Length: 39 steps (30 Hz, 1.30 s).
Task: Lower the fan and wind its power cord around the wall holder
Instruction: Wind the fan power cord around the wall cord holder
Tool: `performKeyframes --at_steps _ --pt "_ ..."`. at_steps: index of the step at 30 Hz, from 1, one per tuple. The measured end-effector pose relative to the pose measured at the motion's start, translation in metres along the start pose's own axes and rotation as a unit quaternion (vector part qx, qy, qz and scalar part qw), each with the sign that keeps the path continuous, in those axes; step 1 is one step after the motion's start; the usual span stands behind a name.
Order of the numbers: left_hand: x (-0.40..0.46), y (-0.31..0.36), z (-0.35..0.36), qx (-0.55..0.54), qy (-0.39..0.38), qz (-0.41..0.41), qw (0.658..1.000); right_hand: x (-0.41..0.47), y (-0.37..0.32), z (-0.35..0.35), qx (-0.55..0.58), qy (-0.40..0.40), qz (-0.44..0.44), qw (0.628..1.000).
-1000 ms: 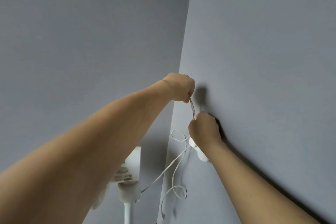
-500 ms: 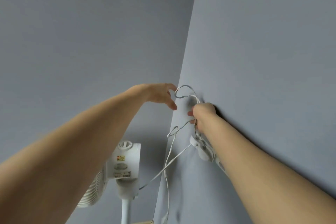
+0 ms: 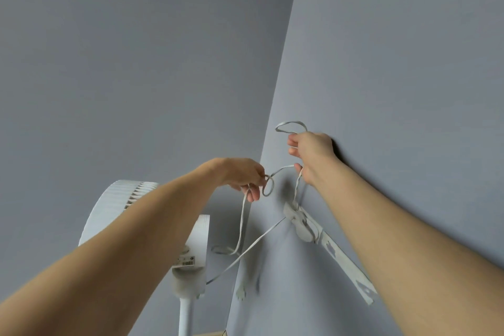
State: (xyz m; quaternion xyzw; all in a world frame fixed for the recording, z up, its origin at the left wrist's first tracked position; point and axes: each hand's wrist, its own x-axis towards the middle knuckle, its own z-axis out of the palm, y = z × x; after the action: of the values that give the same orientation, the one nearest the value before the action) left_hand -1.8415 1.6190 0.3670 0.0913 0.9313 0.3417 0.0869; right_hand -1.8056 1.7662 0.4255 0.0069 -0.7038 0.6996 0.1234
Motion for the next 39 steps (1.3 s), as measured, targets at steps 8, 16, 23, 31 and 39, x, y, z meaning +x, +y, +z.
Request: performKeyframes --at_steps 8,16,23,31,39 --pt "-0.026 0.064 -0.071 -0.18 0.275 0.034 0.944 -0.01 -0.03 -0.008 0.016 0.01 -0.081 0.997" --pt "-0.073 0.147 -0.128 -0.328 0.339 0.084 0.878 -0.028 -0.089 -0.018 -0.113 0.029 -0.237 0.964" --pt "-0.098 0.155 -0.116 -0.283 0.265 0.03 0.921 -0.068 -0.128 -0.047 -0.449 0.056 -0.258 0.853" --pt "-0.086 0.099 -0.029 -0.208 -0.119 0.003 0.971 -0.126 -0.139 -0.086 -0.725 -0.044 -0.17 0.666" --pt "-0.071 0.078 0.053 -0.221 -0.215 0.0 0.951 -0.175 -0.079 -0.109 -0.778 -0.139 -0.071 0.608"
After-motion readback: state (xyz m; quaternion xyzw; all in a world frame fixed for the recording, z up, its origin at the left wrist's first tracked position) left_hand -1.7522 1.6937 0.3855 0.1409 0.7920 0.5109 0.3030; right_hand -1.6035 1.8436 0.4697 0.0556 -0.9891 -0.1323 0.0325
